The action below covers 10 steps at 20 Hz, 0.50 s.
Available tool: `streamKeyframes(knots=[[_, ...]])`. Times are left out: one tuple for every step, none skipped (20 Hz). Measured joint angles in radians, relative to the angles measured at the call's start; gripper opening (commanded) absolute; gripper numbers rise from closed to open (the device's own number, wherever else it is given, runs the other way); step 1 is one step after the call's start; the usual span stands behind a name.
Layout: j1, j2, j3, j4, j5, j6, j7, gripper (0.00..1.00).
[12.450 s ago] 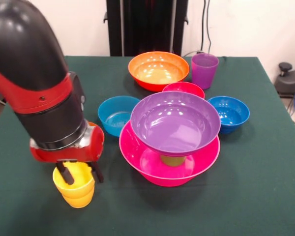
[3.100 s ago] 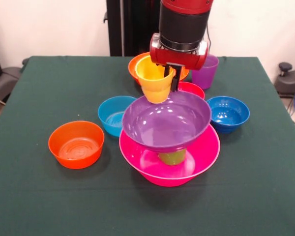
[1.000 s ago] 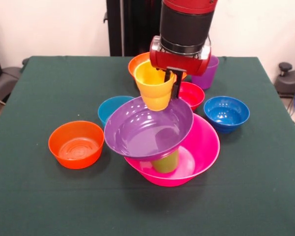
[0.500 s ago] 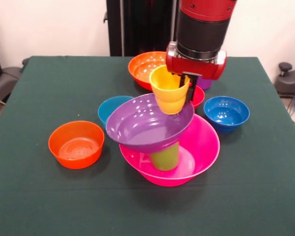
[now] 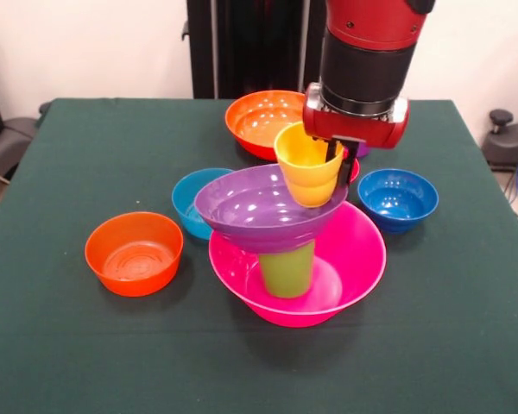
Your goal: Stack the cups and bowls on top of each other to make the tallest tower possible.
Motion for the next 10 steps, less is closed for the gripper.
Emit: streamKeyframes(knots=[[0.0,0.001,-0.002,-0.007,0.003,0.0,0.0,0.0],[0.0,0.001,-0.003,-0.01,0.005,0.0,0.0,0.0],[0.0,0.001,-0.004,-0.012,0.006,0.0,0.0,0.0],[0.0,0.001,-0.005,-0.013,0.006,0.0,0.0,0.0],[0.0,0.001,-0.006,-0.015,0.007,0.0,0.0,0.0],[0.0,0.0,-0.008,-0.021,0.007,0.0,0.0,0.0],[0.0,0.0,-0.009,-0.023,0.007,0.0,0.0,0.0],[0.0,0.0,-0.011,-0.029,0.007,0.0,0.0,0.0],[0.0,0.0,-0.012,-0.034,0.007,0.0,0.0,0.0],[0.0,0.0,-0.013,-0.037,0.007,0.0,0.0,0.0]])
